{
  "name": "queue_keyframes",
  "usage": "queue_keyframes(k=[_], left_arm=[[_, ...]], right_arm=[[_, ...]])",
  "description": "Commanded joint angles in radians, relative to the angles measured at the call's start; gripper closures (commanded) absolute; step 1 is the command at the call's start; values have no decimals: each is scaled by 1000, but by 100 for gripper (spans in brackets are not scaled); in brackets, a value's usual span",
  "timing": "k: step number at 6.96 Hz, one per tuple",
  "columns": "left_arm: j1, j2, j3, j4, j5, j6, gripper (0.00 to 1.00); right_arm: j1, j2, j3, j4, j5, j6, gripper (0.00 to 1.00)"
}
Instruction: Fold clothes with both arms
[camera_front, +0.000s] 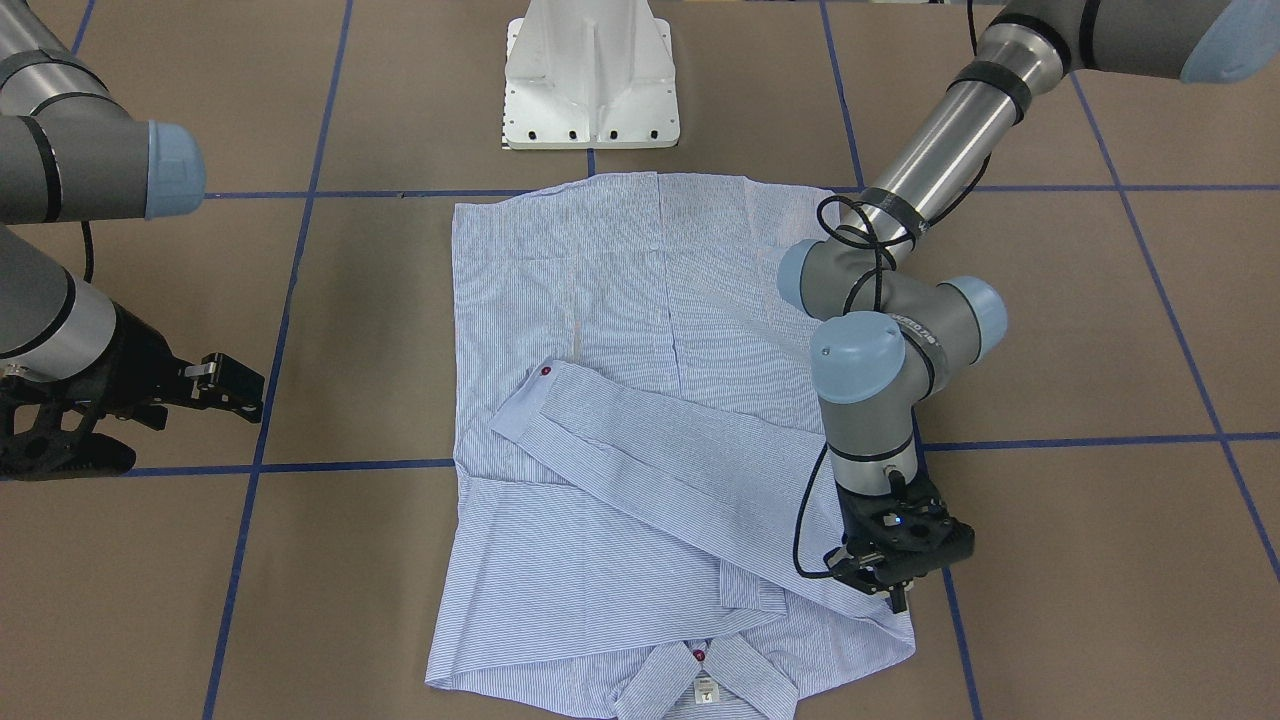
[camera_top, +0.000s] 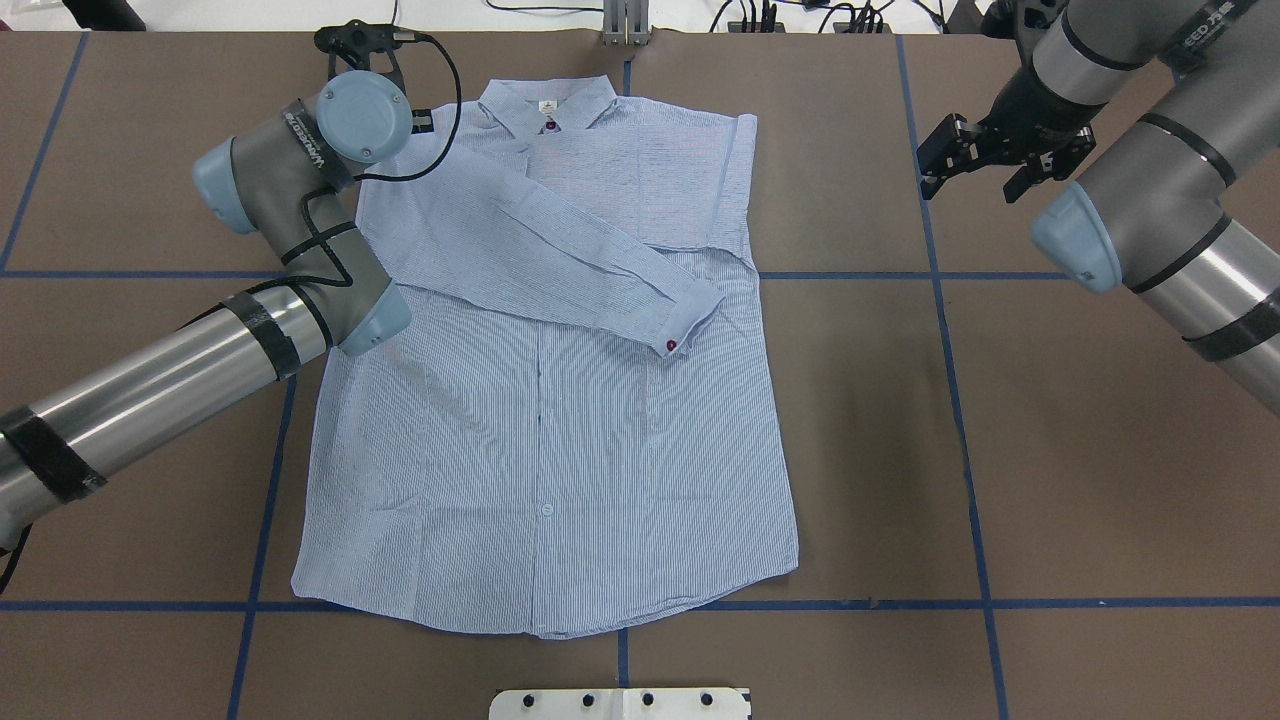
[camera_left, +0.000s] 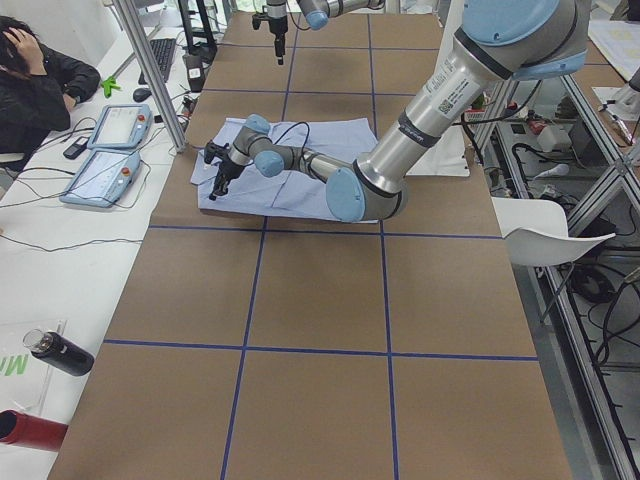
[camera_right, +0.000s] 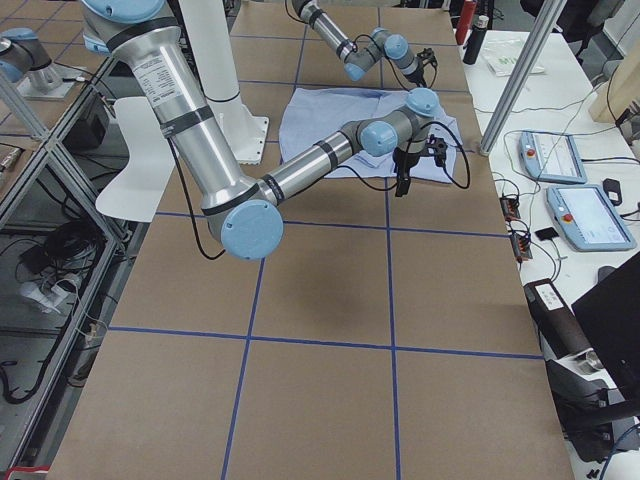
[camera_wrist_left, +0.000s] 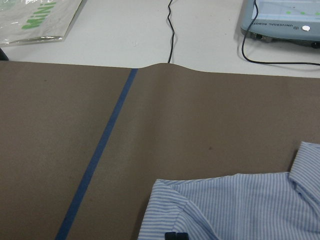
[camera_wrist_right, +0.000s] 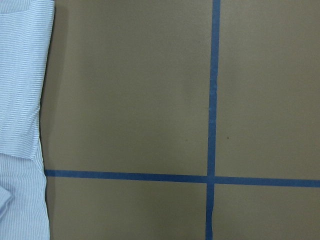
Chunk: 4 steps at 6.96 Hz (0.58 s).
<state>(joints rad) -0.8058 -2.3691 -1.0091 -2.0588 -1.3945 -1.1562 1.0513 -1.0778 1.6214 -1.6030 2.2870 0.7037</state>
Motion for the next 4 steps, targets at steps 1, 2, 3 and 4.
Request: queue_keyframes(k=[1,2,3,4], left_arm=[[-13,43,-2,0,31,10,100],[-12,57,-2,-1,43,10,100],[-12,63,-2,-4,45,9,100],[-10,64,-2,-6,43,9,100]], right_arm=[[-1,-1,0,0,0,-1,0],[-1,-1,0,0,0,-1,0],[-1,-2,0,0,0,-1,0],[-1,-2,0,1,-1,-1,0]])
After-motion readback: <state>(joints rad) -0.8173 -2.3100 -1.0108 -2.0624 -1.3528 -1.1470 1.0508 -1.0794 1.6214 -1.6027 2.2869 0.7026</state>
